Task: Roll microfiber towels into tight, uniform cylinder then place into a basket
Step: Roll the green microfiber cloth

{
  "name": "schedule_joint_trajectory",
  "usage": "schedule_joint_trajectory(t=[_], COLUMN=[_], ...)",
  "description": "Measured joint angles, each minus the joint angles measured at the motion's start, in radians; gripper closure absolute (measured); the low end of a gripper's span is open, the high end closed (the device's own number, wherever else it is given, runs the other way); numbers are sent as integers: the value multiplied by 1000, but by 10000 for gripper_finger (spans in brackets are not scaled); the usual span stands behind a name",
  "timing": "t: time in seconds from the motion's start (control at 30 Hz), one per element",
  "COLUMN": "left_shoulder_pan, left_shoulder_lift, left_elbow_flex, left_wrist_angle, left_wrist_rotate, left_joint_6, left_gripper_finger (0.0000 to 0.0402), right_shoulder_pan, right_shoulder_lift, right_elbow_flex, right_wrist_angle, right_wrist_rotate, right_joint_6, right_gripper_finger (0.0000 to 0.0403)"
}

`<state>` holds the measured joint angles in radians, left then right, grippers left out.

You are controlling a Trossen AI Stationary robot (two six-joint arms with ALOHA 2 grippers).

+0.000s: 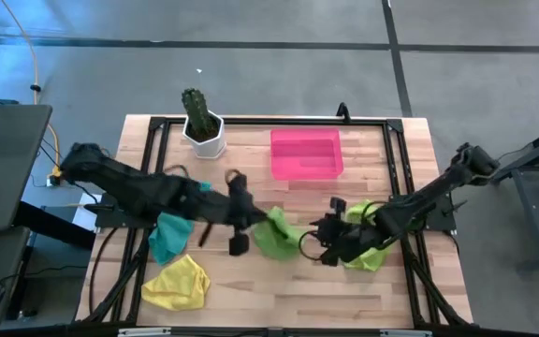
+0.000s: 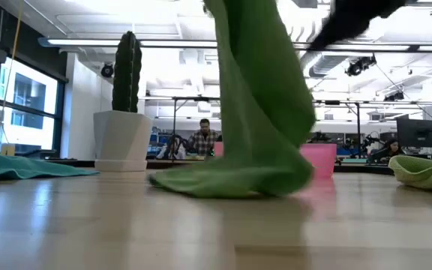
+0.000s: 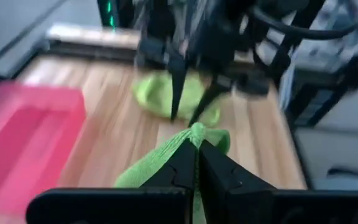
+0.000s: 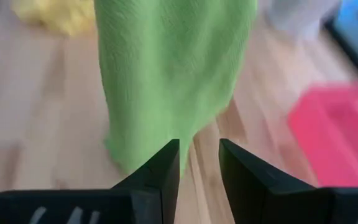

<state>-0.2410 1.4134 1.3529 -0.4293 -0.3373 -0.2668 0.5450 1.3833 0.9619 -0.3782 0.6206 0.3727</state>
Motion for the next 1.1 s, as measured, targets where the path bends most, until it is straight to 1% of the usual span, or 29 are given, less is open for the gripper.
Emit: schedule_joint_trajectory(t=[0.1, 0.2, 0.23, 0.37, 0.47, 0.5, 0.6, 0.77, 0.83, 1.0, 1.1], left_shoulder_pan=[9, 25, 28, 38, 45, 47, 58, 80, 89, 107, 111], left_shoulder_lift=[-53, -79, -80, -70, -20, 0, 53, 122, 133, 133, 124], left_elbow_flex=[0, 1, 1, 0, 0, -3, -1, -2, -1, 0, 0], left_wrist_angle=[54, 77, 78, 25, -20, -37, -18, 42, 92, 138, 149], left_wrist_rotate=[30, 67, 72, 58, 56, 57, 58, 58, 58, 62, 65], left_joint_6=[37, 33, 26, 7, -4, -12, -18, -11, -6, 15, 16], left_gripper_finger=[401, 401, 401, 401, 401, 401, 401, 401, 401, 401, 401], right_shoulder_pan=[-4, -5, -6, -15, -17, -17, -23, -51, -67, -111, -132], right_shoulder_lift=[-11, -12, -12, -11, -11, -11, -11, -11, -11, -11, -11], right_elbow_flex=[0, 0, 0, 0, 0, 0, 0, 0, 0, 0, 0], right_wrist_angle=[147, 266, 297, 406, 465, 481, 513, 515, 505, 457, 397], right_wrist_rotate=[7, 42, 59, 73, 82, 87, 113, 117, 119, 114, 111], right_joint_6=[-156, -280, -306, -362, -392, -398, -392, -319, -290, -229, -187], right_gripper_finger=[297, 297, 297, 297, 297, 297, 297, 297, 297, 297, 297])
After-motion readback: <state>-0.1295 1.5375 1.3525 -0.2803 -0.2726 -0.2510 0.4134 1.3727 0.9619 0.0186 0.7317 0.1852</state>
